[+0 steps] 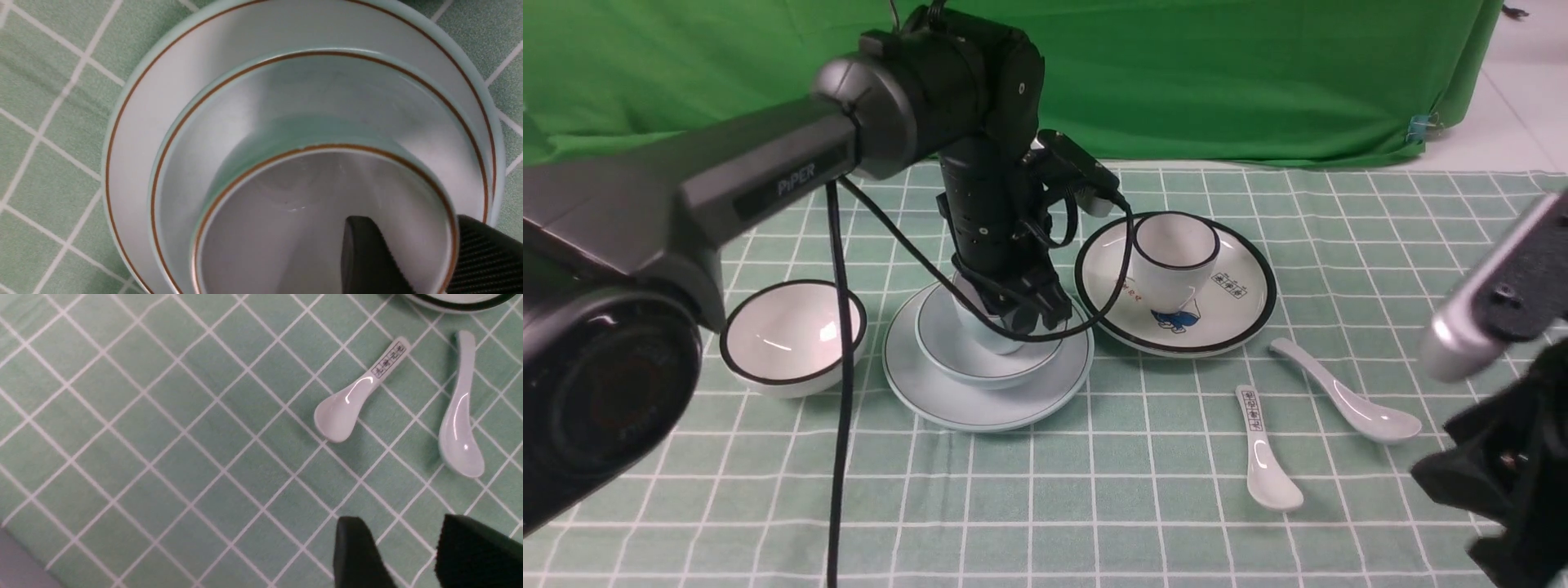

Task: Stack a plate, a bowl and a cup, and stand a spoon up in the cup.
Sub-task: Use the left arm to put the blue teacup into the blue rice bowl in the middle, then use the right arm to grab a blue soup spoon

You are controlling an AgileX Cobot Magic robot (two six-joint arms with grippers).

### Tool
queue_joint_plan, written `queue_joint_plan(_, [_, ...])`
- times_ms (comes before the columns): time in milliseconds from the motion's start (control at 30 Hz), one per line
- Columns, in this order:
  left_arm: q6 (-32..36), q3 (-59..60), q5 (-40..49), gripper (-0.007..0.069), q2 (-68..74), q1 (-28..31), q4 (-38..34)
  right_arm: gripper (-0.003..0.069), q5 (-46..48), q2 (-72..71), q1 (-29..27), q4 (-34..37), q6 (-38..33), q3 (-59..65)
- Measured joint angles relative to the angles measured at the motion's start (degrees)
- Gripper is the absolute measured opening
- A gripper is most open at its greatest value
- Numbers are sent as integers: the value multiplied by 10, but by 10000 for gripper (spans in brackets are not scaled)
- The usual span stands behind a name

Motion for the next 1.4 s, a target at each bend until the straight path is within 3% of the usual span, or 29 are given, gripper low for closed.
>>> queue_joint_plan(200, [-49, 0, 2, 432, -75, 0, -32, 356, -21, 124, -86, 4, 11, -14])
queue_joint_plan(300, [-87, 1, 2, 444, -149, 0, -76, 356, -22, 212, -146, 35, -21, -52])
queue_joint_plan(433, [-104, 30, -1, 369, -240, 0, -133, 356, -23, 298, -190, 72, -66, -109])
queue_joint_plan(567, [-100, 94, -1, 223, -346, 0, -165, 358, -25, 372, -230, 121, -129, -164])
queue_joint_plan(633, [-93, 176, -4, 97, -436, 0, -165, 361, -29, 431, -251, 157, -171, -201])
queue_joint_plan(733, [-91, 301, -61, 22, -544, 0, -165, 391, -40, 481, -261, 166, -193, -236])
queue_joint_plan(900, [-89, 502, -206, 7, -696, 0, -165, 445, -49, 541, -266, 169, -203, -286])
queue_joint_plan(1067, [-86, 654, -328, 8, -805, 0, -165, 451, -52, 585, -267, 160, -205, -326])
queue_joint_plan(1333, [-84, 709, -360, 10, -838, 0, -165, 447, -54, 619, -268, 155, -209, -339])
queue_joint_plan(1400, [-84, 709, -361, 10, -838, 0, -165, 405, -53, 619, -268, 154, -210, -339])
